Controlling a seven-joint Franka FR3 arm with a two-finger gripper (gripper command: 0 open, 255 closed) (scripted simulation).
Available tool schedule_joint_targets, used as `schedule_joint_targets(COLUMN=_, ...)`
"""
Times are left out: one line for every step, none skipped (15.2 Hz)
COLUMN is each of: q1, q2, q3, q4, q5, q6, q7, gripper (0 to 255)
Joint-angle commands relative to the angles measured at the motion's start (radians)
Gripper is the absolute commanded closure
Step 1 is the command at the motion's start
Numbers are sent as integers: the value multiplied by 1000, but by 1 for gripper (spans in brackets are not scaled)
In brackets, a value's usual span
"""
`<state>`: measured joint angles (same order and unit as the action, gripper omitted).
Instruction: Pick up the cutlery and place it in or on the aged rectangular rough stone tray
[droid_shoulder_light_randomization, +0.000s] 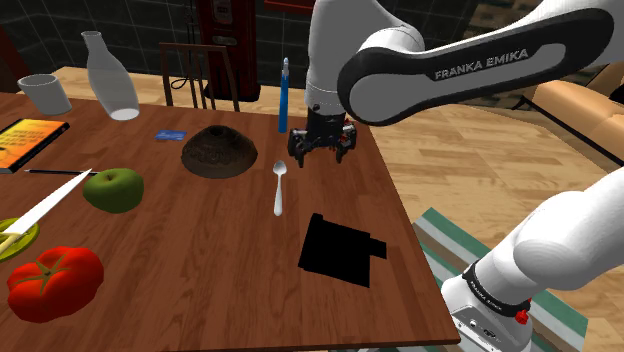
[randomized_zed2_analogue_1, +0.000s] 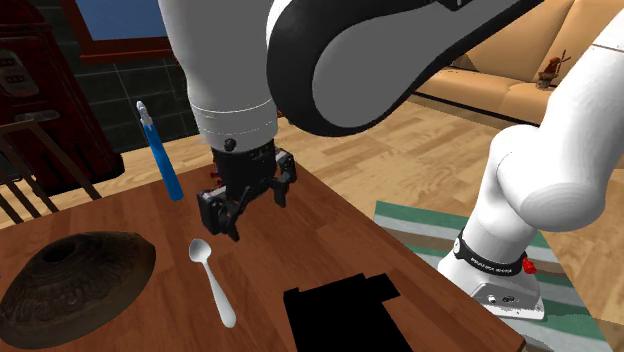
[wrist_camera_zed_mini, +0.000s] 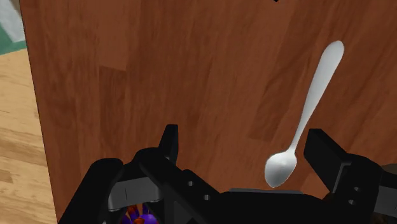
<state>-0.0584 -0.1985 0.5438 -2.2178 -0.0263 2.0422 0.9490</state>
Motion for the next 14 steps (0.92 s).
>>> schedule_joint_targets(q1=-12, q2=97, q3=39, q4=56, q5=-69, q6=12, q7=106, gripper=0)
schedule_joint_targets(q1=-12, q2=148, q3=55, q4=88, q5=-108, q6=11, q7=160, gripper=0)
schedule_joint_targets(q1=-8, q2=201, q3=67, q4=122, q5=-149, q6=8, q7=214, gripper=0)
schedule_joint_targets(q1=-1, q2=255, q3=75, q4=158, q5=-190, q6=2, q7=267, gripper=0)
schedule_joint_targets(q1=11, q2=309, q3=78, q4=196, q5=-231, q6=-7, q7=318, gripper=0)
schedule_joint_targets(q1=27, q2=362, q3=77, q4=236, q5=-270, q6=-18, q7=366, gripper=0)
schedule_joint_targets(q1=45, q2=415, q3=73, q4=278, q5=-307, q6=-31, q7=411, gripper=0)
schedule_joint_targets(q1=67, q2=467, q3=65, q4=322, q5=-341, q6=-46, q7=452, gripper=0)
schedule_joint_targets(q1=81, q2=495, q3=58, q4=347, q5=-358, q6=-54, q7=473, gripper=0)
schedule_joint_targets(q1=82, q2=499, q3=54, q4=339, q5=-362, q6=-43, q7=475, gripper=0)
schedule_joint_targets(q1=82, q2=504, q3=51, q4=331, q5=-367, q6=-31, q7=478, gripper=0)
schedule_joint_targets(q1=82, q2=509, q3=48, q4=324, q5=-371, q6=-20, q7=481, gripper=0)
schedule_joint_targets(q1=82, q2=514, q3=46, q4=317, q5=-377, q6=-9, q7=484, gripper=0)
schedule_joint_targets(q1=81, q2=520, q3=43, q4=310, q5=-382, q6=2, q7=488, gripper=0)
